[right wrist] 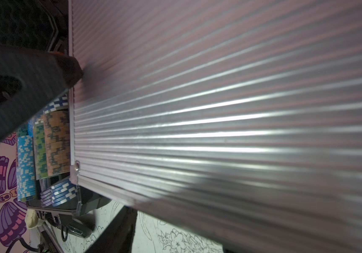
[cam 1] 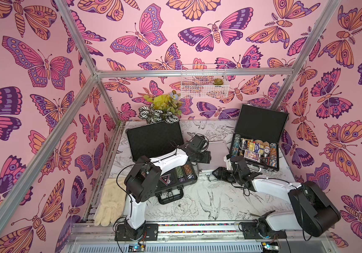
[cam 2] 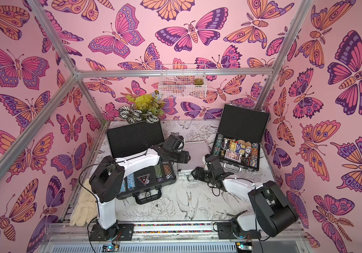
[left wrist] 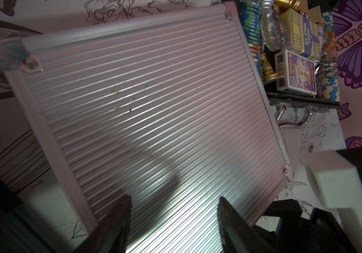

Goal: Close the poker set cases
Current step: Fasten the fastener on the poker set case.

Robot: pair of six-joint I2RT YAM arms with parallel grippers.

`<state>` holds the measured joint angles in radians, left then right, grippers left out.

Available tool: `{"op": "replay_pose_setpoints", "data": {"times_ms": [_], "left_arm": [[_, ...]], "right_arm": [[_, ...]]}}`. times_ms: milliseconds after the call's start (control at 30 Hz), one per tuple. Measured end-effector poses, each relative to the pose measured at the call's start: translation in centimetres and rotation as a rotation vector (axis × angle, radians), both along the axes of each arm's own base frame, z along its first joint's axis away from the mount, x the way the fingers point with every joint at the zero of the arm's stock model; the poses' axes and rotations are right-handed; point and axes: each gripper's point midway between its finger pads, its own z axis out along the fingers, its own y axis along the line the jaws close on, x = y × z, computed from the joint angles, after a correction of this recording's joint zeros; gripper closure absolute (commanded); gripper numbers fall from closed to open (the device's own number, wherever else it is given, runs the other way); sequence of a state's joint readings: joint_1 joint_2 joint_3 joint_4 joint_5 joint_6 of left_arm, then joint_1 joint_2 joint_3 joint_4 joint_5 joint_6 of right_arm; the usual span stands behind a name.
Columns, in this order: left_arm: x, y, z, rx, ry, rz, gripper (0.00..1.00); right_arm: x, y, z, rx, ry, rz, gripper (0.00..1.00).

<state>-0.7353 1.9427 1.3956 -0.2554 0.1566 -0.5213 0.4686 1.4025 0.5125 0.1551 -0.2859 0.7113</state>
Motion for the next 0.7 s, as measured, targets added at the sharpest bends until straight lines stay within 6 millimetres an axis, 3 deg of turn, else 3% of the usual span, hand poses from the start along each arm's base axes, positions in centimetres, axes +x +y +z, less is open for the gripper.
{"op": "replay_pose_setpoints", "data": {"times_ms": [700], "left_arm": [[0.03, 0.03, 0.04, -0.003, 0.000, 0.000, 0.36]], "right_arm": [[-0.41, 0.84, -0.79, 0.049, 0.013, 0.003, 0.36]]}}
